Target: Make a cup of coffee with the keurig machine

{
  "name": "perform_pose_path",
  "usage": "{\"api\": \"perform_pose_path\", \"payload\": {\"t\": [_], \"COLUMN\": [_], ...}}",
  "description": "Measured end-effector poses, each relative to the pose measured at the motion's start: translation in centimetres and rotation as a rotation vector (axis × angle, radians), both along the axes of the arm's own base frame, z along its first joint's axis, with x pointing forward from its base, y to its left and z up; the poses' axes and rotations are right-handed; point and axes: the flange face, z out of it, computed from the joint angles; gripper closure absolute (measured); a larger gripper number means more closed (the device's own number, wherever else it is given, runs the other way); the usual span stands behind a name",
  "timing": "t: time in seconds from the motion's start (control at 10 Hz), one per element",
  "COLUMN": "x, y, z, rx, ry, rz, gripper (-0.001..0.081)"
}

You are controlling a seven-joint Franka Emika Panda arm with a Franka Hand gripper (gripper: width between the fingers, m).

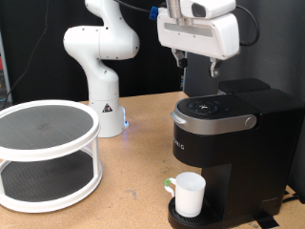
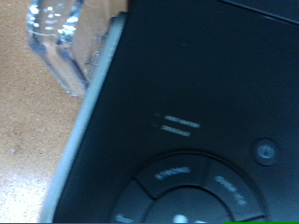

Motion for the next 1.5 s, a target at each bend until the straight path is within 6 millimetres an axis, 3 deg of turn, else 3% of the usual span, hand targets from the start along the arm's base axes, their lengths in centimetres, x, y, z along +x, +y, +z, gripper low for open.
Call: {"api": "perform_pose_path", "payload": {"t": [0.4,0.7,1.0,1.5], "x": [3.0,4.1,4.2,3.4], "y": [0.3,0.2,0.1,0.2], "z": [1.2,1.1,0.9,-1.5], "rx": [-0.005,0.009,0.009,-0.002], "ry": [-0.006,0.018,0.025,0.063], "rz": [-0.023,-0.024,-0.022,-0.012], "gripper": [0.0003,0.0003,0.0003,0.0003]}}
